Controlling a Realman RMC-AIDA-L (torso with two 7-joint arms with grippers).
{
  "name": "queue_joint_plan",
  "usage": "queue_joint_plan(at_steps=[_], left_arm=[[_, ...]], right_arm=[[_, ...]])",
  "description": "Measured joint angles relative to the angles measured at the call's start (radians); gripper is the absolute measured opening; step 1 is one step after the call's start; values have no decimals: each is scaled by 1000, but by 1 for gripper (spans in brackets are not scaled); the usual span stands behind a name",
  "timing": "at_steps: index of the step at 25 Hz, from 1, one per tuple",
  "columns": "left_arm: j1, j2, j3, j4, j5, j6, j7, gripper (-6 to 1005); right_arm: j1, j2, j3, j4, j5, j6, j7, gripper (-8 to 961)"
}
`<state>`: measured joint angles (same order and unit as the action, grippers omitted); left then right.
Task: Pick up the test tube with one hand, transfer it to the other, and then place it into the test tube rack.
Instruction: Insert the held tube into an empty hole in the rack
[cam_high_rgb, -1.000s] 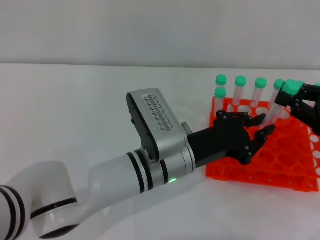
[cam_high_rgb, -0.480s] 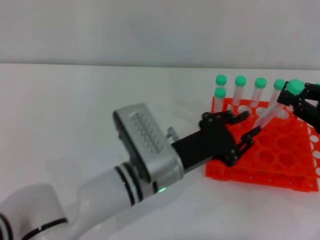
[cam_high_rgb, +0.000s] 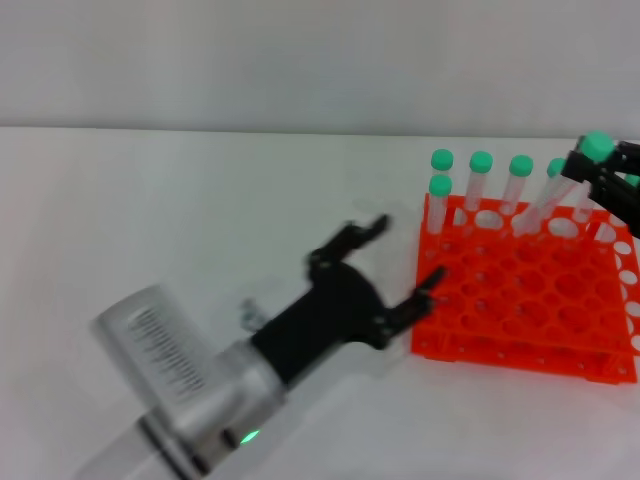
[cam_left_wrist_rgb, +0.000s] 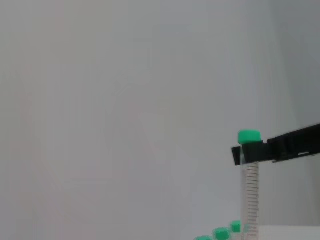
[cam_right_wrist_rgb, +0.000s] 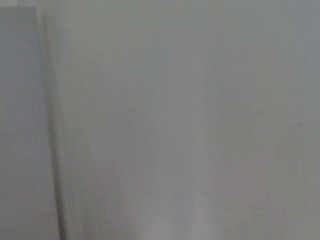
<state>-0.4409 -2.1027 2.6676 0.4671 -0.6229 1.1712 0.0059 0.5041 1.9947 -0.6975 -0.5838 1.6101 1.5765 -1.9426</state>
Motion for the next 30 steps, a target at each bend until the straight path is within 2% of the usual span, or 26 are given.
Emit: queue_joint_plan(at_steps=[5, 11, 15, 22, 30], left_arm=[[156, 4, -44, -10, -111, 135, 51, 737], [241, 5, -42, -59, -297, 206, 46, 840], [259, 6, -41, -61, -360, 208, 46, 868], [264, 6, -41, -68, -370, 207, 24, 867], [268, 5, -39, -68, -371, 206, 3, 866]], right_arm=[[46, 11, -41, -7, -12, -104, -25, 211], [89, 18, -134, -2, -5, -204, -55, 215], [94, 21, -180, 1, -3, -242, -58, 217], [107, 26, -260, 13, 22, -308, -81, 221], [115, 28, -274, 14, 28, -346, -94, 226]])
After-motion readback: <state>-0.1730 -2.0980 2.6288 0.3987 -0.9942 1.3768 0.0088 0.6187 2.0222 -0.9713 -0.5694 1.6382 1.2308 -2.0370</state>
